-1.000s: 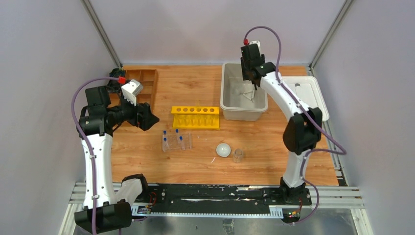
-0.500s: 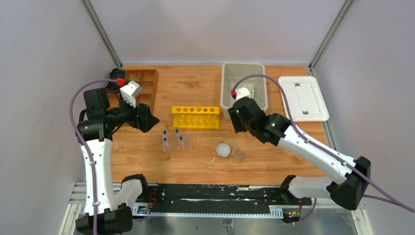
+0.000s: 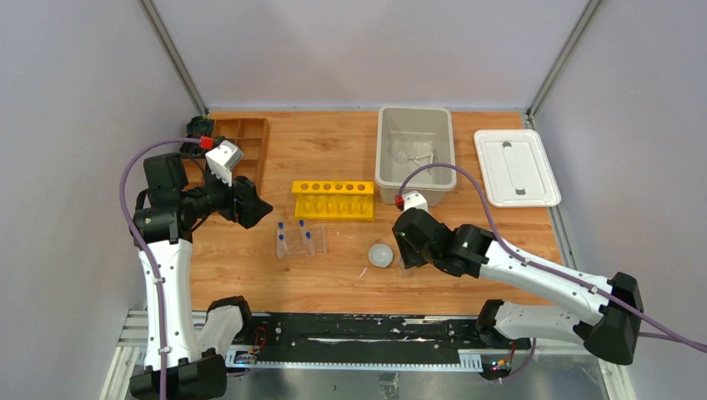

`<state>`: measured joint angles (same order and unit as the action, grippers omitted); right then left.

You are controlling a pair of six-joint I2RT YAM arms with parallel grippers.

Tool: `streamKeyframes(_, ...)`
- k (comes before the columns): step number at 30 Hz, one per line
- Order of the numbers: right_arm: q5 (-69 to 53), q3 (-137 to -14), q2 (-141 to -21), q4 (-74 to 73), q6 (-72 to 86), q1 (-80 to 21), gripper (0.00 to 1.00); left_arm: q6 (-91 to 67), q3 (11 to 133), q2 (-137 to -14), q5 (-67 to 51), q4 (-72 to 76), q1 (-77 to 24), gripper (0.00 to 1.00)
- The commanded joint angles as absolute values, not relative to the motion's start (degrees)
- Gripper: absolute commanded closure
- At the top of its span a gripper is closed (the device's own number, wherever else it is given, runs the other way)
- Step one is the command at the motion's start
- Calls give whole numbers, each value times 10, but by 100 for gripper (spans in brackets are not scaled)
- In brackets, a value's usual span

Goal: Organize the chemistry lab equipment

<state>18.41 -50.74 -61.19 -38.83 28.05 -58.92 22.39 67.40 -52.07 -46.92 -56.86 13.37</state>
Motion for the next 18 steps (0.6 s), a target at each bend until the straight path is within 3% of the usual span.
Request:
streamKeyframes(1,174,-496,-619,-396,304,-596,53,222,667,-513,-480,-567,136,1)
streamKeyframes(5,157,-492,-635,-383,298,-596,50,222,664,-516,-479,-567,136,1)
streamKeyframes(12,173,-488,-681,-378,284,-595,35,227,680,-517,-474,-575,135,1)
streamKeyframes(15,179,-479,-691,-369,284,-594,36,233,691,-523,-472,-580,136,0)
streamKeyframes(18,189,-468,-695,-360,288,-593,44,232,697,-531,-469,-582,136,0)
